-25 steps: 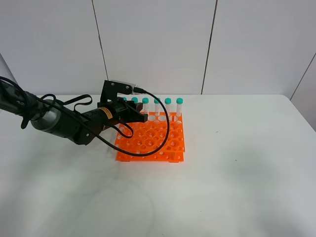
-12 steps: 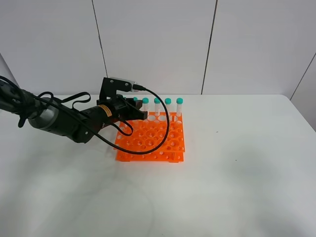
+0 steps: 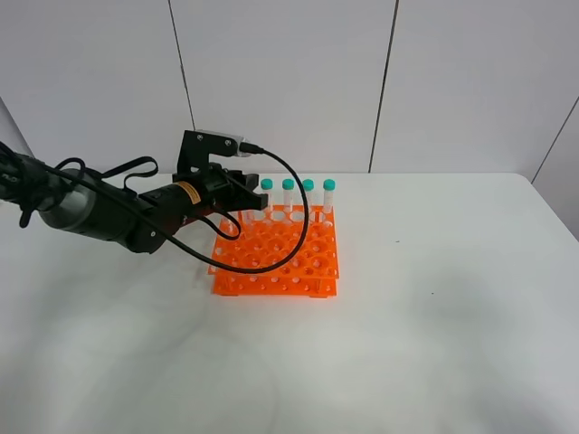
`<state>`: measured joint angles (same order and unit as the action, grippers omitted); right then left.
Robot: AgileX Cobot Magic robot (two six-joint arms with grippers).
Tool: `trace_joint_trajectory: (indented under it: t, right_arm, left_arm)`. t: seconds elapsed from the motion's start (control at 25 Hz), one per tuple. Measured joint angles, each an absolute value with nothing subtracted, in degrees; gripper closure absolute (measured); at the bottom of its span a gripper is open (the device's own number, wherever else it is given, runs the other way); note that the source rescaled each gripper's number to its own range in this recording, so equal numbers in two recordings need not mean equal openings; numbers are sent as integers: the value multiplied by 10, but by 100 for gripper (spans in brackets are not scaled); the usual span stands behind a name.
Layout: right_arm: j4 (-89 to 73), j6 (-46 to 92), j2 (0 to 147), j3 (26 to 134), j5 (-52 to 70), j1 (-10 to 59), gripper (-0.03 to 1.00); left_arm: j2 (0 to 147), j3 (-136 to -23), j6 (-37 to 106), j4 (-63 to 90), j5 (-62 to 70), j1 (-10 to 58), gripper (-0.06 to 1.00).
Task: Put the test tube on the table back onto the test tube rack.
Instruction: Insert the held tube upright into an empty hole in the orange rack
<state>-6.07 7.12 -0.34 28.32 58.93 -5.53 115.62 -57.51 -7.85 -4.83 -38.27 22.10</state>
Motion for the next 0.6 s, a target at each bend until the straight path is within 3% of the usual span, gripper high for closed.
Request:
trace_joint_trajectory:
  t: [0.32,0.6]
  right_arm:
    - [-61,71,-3,283,589,-55,21]
    - [-61,71,-3,283,589,-55,21]
  left_arm:
    - [1083,-575,-79,-51,-306,212,77]
    - [1038,-575,-44,-59,-187,152,77]
